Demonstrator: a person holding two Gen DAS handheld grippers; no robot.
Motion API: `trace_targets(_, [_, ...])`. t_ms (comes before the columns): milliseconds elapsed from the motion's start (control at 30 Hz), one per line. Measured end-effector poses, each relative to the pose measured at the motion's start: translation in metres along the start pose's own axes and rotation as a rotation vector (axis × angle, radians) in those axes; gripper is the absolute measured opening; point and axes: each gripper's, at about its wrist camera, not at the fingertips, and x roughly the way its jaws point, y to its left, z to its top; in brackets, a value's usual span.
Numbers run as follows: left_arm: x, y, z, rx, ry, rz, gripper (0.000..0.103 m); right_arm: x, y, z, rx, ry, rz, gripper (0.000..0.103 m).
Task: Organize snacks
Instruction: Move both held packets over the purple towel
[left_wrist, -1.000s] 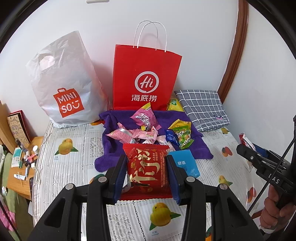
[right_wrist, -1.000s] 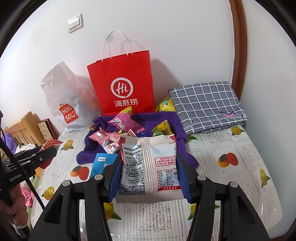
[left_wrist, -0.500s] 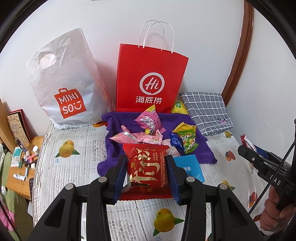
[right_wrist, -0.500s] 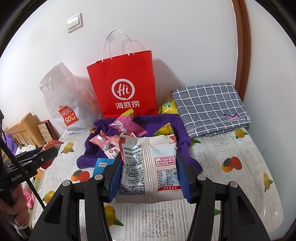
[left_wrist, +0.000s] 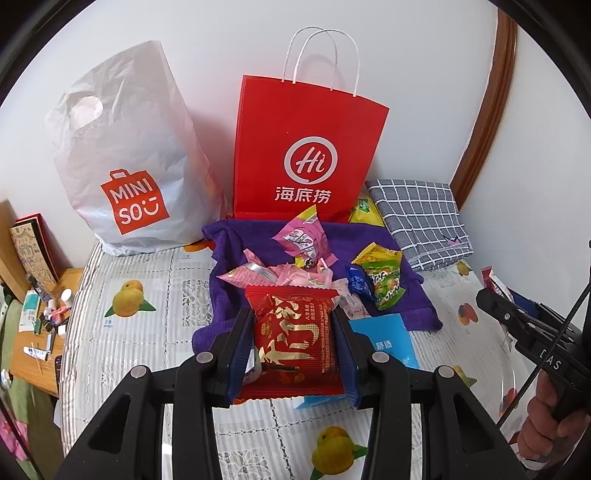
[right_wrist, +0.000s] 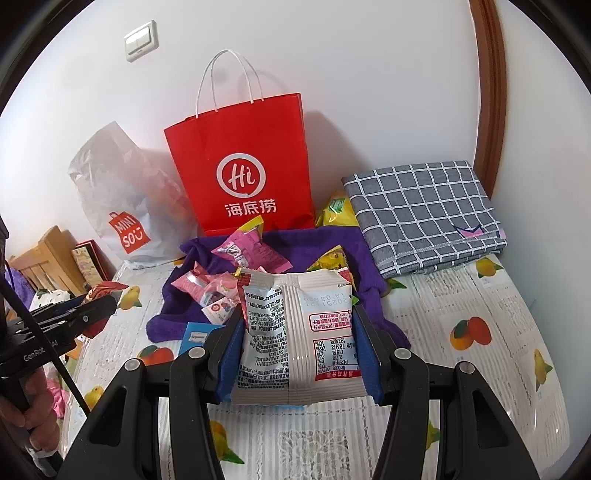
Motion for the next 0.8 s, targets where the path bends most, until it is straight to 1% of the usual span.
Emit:
trace_targets(367, [0.018, 0.008, 0.009, -0.001, 0.016, 0.015, 0.040, 0.022, 0.005, 0.011, -0.023, 0.004, -0.001, 0.054])
trace_targets(800, [0.035, 0.011, 0.022, -0.004, 0.027, 0.021, 0.040, 0.040, 0.002, 0.020, -0.023, 0.013, -0.004, 0.054])
